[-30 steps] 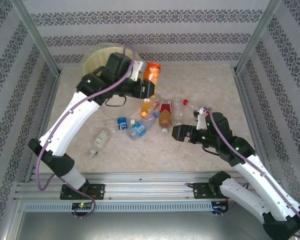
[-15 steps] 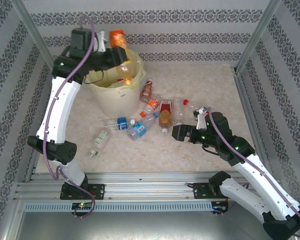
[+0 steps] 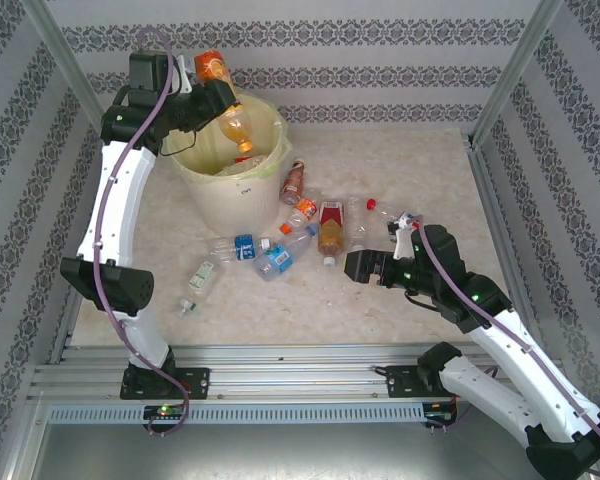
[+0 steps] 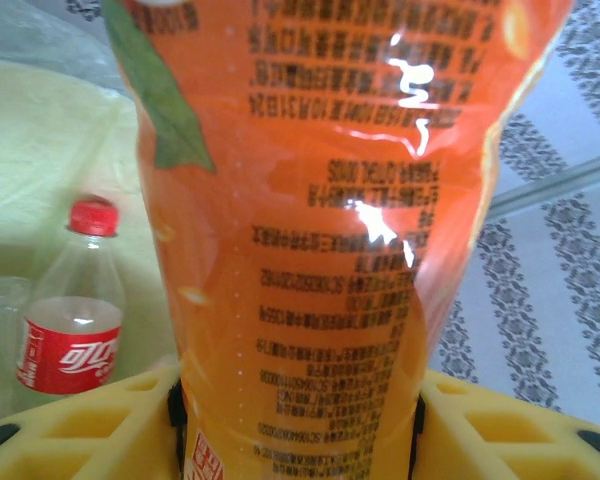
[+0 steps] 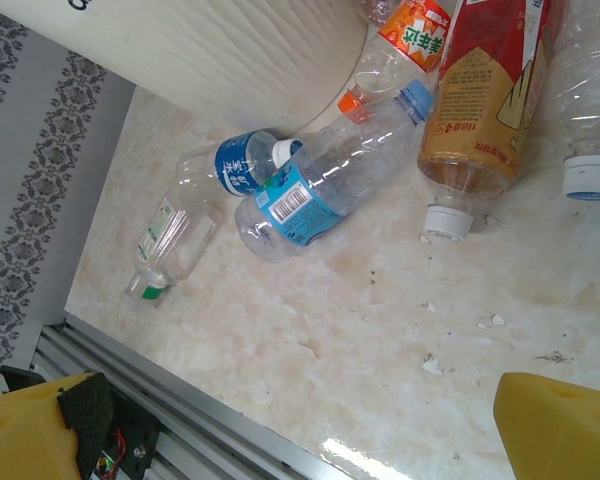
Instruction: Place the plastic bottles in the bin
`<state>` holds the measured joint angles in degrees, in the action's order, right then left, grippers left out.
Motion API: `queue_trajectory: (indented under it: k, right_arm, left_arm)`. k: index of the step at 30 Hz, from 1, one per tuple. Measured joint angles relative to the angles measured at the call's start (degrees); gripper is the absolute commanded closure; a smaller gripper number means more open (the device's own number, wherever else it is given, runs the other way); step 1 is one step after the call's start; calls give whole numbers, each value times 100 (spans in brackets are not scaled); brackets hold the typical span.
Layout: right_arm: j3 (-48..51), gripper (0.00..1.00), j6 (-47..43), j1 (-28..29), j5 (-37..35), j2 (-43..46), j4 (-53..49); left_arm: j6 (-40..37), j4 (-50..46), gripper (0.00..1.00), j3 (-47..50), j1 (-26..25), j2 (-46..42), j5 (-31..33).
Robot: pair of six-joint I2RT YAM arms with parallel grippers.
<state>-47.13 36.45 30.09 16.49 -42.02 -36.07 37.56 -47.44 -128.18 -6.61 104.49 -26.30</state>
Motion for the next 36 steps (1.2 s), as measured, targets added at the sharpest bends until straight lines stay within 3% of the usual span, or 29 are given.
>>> queue_trajectory:
  k: [13,24,36]
  right_arm:
    - [0,2,-42,-39,-166,24,-166]
    - [0,2,-44,-72,-210,-22,-192]
    - [4,2,-39,-76,-214,-70,-190]
  left_arm:
    - [-977,-9,44,96,-2,284,708]
    - [-1674,-170,41,1023,-2,284,883]
    - [-1982,-588,28,953,-2,350,876]
